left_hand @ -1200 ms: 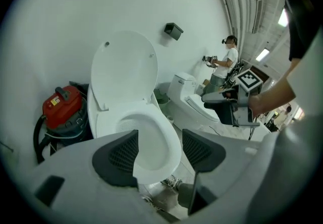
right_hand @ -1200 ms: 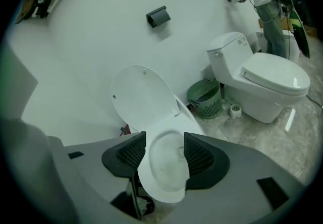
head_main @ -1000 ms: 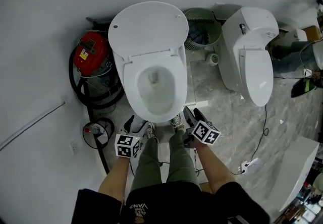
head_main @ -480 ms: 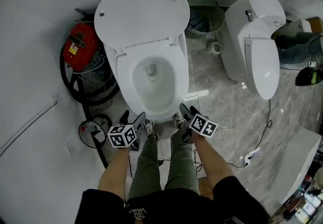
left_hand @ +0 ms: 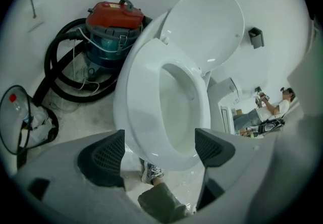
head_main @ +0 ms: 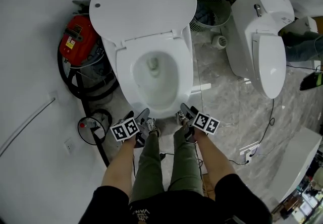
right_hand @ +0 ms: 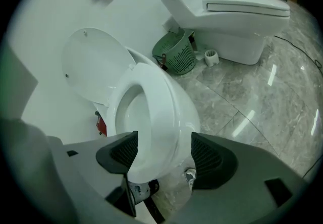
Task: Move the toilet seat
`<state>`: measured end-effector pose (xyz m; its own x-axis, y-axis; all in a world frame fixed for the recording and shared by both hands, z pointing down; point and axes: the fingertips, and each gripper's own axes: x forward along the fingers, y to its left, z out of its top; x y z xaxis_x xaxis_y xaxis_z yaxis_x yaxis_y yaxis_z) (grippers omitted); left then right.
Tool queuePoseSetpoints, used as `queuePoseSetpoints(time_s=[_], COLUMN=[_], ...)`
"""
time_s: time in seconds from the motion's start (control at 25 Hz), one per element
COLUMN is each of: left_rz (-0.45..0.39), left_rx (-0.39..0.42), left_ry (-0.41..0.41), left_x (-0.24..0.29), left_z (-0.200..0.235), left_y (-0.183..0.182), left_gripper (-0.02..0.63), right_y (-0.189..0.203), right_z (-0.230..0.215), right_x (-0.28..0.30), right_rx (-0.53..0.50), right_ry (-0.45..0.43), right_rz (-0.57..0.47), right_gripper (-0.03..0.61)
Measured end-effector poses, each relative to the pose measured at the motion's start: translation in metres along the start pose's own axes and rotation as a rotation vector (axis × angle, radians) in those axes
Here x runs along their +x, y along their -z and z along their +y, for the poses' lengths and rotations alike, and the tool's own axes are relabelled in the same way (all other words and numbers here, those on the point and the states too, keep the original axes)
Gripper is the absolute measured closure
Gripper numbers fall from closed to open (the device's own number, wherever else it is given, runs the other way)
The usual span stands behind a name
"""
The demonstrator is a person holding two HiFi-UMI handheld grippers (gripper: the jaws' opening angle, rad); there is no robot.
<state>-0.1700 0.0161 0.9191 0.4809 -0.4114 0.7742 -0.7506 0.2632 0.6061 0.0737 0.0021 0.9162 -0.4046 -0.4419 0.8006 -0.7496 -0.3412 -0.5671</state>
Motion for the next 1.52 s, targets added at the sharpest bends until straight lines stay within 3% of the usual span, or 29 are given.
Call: queuePoseSetpoints(time_s=[0.16,0.32,0.44,0.92,1.16,1.52], left_rz=[0.006,0.067,0.063,0.069,0.023,0.007], left_rx=[-0.113,-0.143,-0.174,-0.209,-0.237,-0.181], left_ry=[0.016,0.044,0.072,0.102,0.138,0.223], left_x=[0.008,0.018,0.023,0.022,0.008,-0.028], left_z=[0.008,0.007,0.001,-0.008,-0.016,-0.043], left_y=[0.0,0.01,0.011,0.006,0.002,-0.005], left_gripper=[0.163,0.137,0.137,0.148,0.156,0.161], right_y=[0.006,0.002,-0.001,-0.004,-0.007,-0.018], right_z=[0.008,0.01,0.013,0.02,0.027,0.055], right_x=[0.012,0.025,0.031,0.023,0.01,-0.027], right_rx=[-0.064,-0.036,-0.037,0.004,0.043,0.047], right_ry=[-0.015,-0.011,-0.02,-0.075,-0.108,-0.179], right_rz=[0.037,0.027,0.032,0.008,-0.023,-0.07], right_gripper=[0.261,0.261,0.266,0.281,0.281,0.281])
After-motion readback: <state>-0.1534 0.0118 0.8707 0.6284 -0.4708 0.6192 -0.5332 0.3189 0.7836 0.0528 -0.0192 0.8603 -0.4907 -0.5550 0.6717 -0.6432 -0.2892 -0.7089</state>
